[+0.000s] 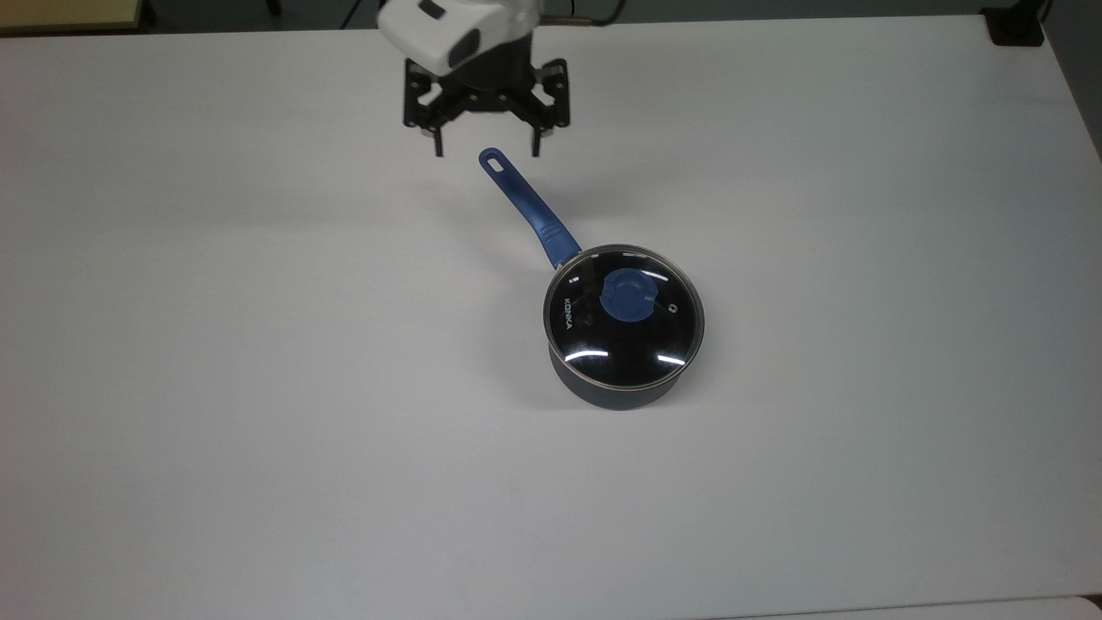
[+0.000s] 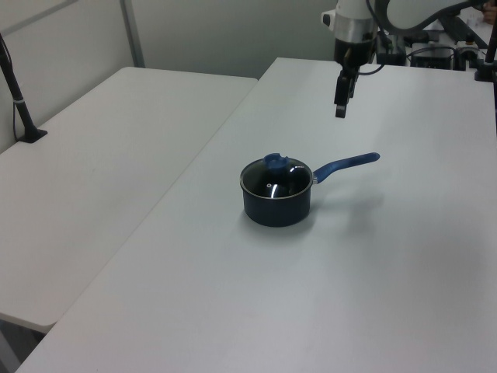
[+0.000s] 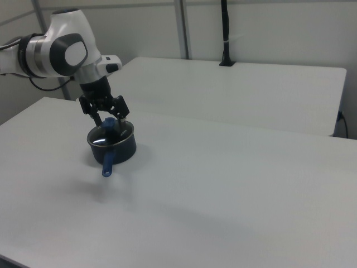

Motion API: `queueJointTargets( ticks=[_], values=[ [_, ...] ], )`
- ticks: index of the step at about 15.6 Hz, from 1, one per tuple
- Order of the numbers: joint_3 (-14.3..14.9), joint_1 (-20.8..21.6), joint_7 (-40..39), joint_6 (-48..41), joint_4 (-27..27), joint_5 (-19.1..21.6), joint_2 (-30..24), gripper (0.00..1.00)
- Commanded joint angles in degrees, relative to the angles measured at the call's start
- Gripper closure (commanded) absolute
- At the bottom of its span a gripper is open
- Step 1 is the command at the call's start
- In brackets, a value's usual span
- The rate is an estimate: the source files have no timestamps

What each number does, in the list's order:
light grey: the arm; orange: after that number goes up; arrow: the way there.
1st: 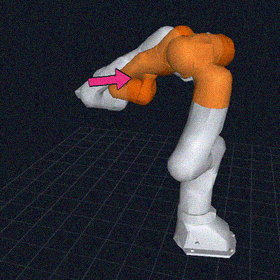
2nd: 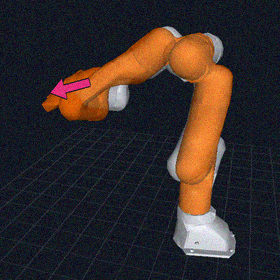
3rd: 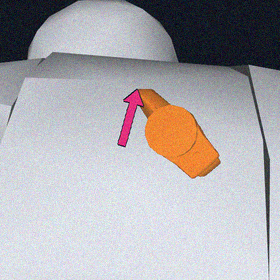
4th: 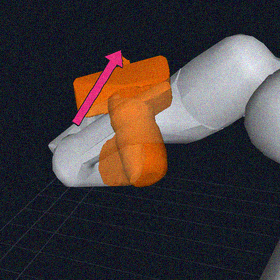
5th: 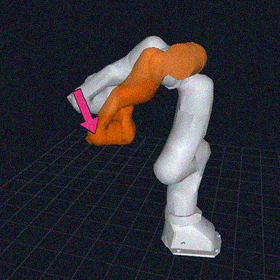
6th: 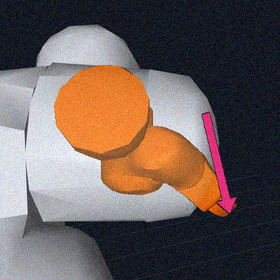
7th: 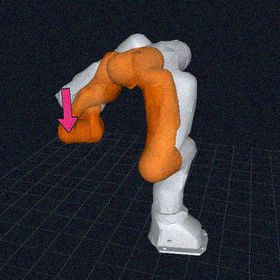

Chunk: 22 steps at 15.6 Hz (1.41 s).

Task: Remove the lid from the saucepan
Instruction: 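Move the gripper toward the saucepan and over the blue lid knob, then lower the open gripper down onto the blue knob of the glass lid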

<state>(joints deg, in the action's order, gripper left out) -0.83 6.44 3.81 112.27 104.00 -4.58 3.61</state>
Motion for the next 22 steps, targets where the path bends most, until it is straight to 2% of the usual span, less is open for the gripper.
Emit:
queueJointTargets(
  ticks=[1, 6, 11, 15, 22],
  values=[
    [0.21, 2.17, 1.64, 2.77, -1.08, 2.73, 2.35, 0.0],
    [0.21, 4.2, 6.64, 9.79, -3.28, 2.56, 8.07, 0.0],
    [0.21, 5.96, 7.09, 17.27, -4.42, 2.82, 11.32, 0.0],
    [0.3, 7.71, 14.01, 18.77, -8.01, 3.0, 15.45, 0.0],
    [1.18, 10.79, 20.97, 19.39, -15.31, 2.83, 21.07, 0.0]
  ],
)
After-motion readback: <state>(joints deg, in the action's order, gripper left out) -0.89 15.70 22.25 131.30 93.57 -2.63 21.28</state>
